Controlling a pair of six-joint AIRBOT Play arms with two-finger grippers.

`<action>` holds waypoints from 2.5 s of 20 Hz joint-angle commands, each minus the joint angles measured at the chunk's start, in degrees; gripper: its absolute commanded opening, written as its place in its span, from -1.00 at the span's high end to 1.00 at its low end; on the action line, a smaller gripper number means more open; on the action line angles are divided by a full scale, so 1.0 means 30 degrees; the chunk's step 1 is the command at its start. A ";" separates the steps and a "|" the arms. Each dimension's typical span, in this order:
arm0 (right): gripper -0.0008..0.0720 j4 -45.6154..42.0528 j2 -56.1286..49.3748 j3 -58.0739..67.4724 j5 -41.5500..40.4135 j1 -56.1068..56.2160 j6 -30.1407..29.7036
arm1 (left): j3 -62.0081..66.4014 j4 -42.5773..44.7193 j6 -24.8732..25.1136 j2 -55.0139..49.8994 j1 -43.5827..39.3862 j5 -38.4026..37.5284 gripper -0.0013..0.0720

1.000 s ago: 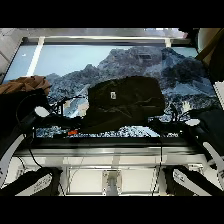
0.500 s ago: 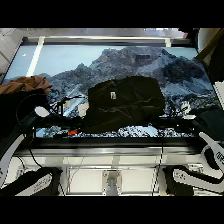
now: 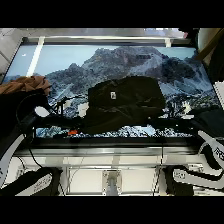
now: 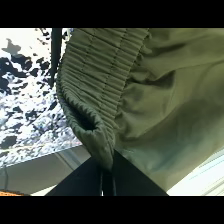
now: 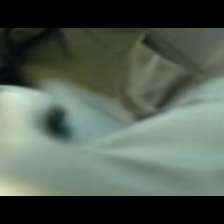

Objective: Fold the clothes and pants, and hang the long-sleeved shirts on hangers.

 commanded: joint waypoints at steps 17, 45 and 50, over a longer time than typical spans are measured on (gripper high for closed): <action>0.98 -0.3694 1.4156 2.0349 1.0083 -0.0007 0.9289 | 1.8076 0.3519 -0.1071 0.7584 0.1566 -0.3840 0.90; 0.98 -0.7526 -0.9129 2.7773 1.1723 0.6652 0.5938 | 2.3110 0.5180 -0.1494 -1.2597 0.2273 0.1115 0.90; 0.98 -0.8182 -0.7927 2.7671 1.4870 0.8735 0.6608 | 2.3110 0.9318 -0.1486 -1.1803 0.3198 -0.2652 0.90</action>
